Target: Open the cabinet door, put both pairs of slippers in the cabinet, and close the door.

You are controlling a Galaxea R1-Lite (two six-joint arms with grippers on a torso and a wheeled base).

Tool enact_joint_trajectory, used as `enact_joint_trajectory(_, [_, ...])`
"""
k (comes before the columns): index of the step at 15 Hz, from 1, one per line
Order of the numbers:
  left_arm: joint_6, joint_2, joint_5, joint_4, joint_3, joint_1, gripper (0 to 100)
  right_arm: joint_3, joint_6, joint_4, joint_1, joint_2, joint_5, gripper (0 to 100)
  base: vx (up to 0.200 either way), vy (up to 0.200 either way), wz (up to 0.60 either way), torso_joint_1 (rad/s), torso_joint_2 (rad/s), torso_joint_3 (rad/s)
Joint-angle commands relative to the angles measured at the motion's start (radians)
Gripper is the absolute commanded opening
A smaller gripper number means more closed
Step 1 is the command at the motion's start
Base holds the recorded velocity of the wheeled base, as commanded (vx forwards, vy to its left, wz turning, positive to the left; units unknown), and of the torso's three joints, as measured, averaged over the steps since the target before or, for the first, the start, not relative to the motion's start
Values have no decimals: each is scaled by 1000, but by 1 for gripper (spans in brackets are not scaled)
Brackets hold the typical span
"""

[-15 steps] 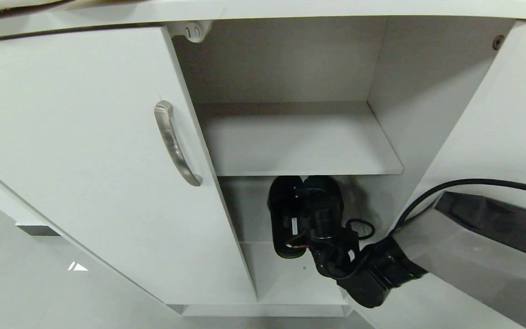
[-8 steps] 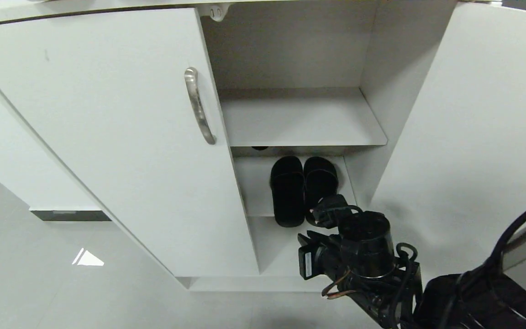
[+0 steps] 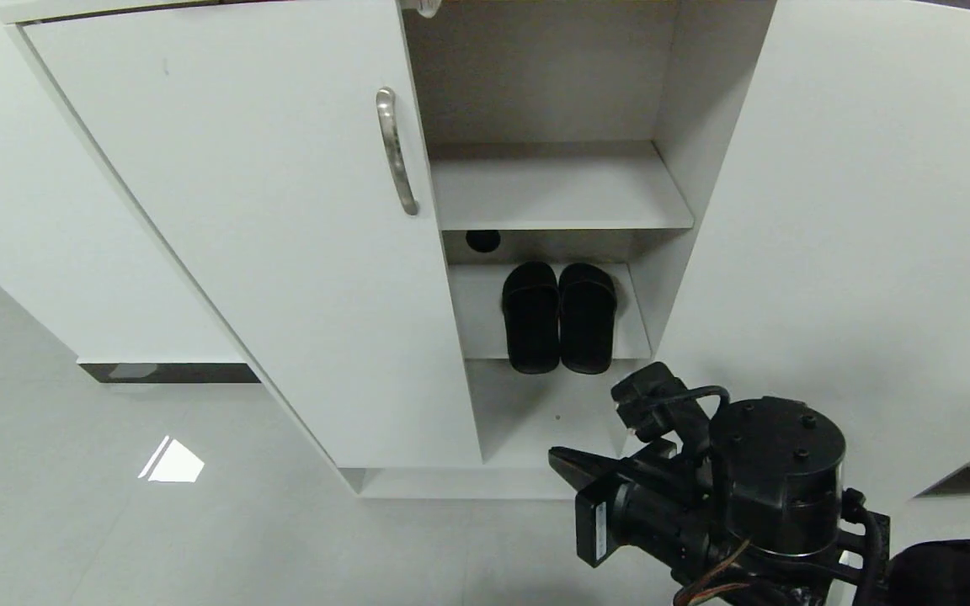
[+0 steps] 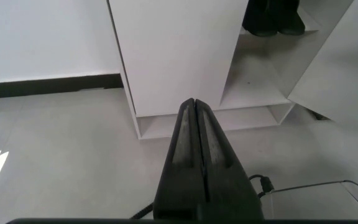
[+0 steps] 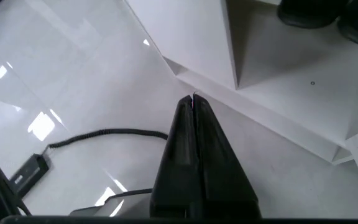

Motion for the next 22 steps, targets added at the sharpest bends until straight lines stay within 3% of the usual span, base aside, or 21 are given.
enact_joint_trajectory(1, [-1,2,1,0,0,0,0,9,0,0,3,-40,0,0,0,0,0,0,0,0])
enact_joint_trajectory(7, [0,2,0,0,0,0,0,17,0,0,12,-36,0,0,0,0,0,1,0,19])
enact_joint_trajectory(22, [-3,2,3,0,0,0,0,32,-3,0,27,-30,7,0,0,0,0,0,1,166])
